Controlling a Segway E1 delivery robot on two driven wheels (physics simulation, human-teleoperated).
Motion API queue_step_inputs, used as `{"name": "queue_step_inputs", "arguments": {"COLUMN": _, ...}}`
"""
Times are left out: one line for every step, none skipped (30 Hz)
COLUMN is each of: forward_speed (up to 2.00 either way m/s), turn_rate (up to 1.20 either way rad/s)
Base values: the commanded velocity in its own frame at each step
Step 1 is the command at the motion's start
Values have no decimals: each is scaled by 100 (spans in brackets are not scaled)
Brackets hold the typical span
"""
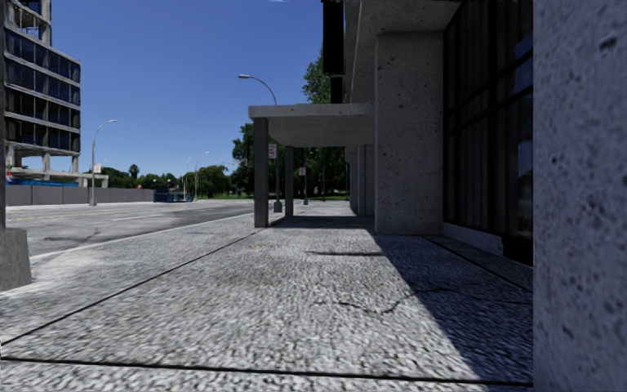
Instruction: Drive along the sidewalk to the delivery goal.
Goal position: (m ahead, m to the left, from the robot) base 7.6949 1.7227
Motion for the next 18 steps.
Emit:
{"name": "queue_step_inputs", "arguments": {"forward_speed": 200, "turn_rate": 15}}
{"name": "queue_step_inputs", "arguments": {"forward_speed": 200, "turn_rate": 3}}
{"name": "queue_step_inputs", "arguments": {"forward_speed": 200, "turn_rate": 0}}
{"name": "queue_step_inputs", "arguments": {"forward_speed": 200, "turn_rate": 0}}
{"name": "queue_step_inputs", "arguments": {"forward_speed": 200, "turn_rate": 0}}
{"name": "queue_step_inputs", "arguments": {"forward_speed": 200, "turn_rate": 0}}
{"name": "queue_step_inputs", "arguments": {"forward_speed": 200, "turn_rate": 0}}
{"name": "queue_step_inputs", "arguments": {"forward_speed": 200, "turn_rate": 0}}
{"name": "queue_step_inputs", "arguments": {"forward_speed": 200, "turn_rate": 0}}
{"name": "queue_step_inputs", "arguments": {"forward_speed": 200, "turn_rate": 0}}
{"name": "queue_step_inputs", "arguments": {"forward_speed": 200, "turn_rate": 0}}
{"name": "queue_step_inputs", "arguments": {"forward_speed": 200, "turn_rate": 0}}
{"name": "queue_step_inputs", "arguments": {"forward_speed": 200, "turn_rate": 0}}
{"name": "queue_step_inputs", "arguments": {"forward_speed": 200, "turn_rate": 0}}
{"name": "queue_step_inputs", "arguments": {"forward_speed": 200, "turn_rate": 0}}
{"name": "queue_step_inputs", "arguments": {"forward_speed": 200, "turn_rate": 0}}
{"name": "queue_step_inputs", "arguments": {"forward_speed": 200, "turn_rate": 0}}
{"name": "queue_step_inputs", "arguments": {"forward_speed": 200, "turn_rate": 0}}
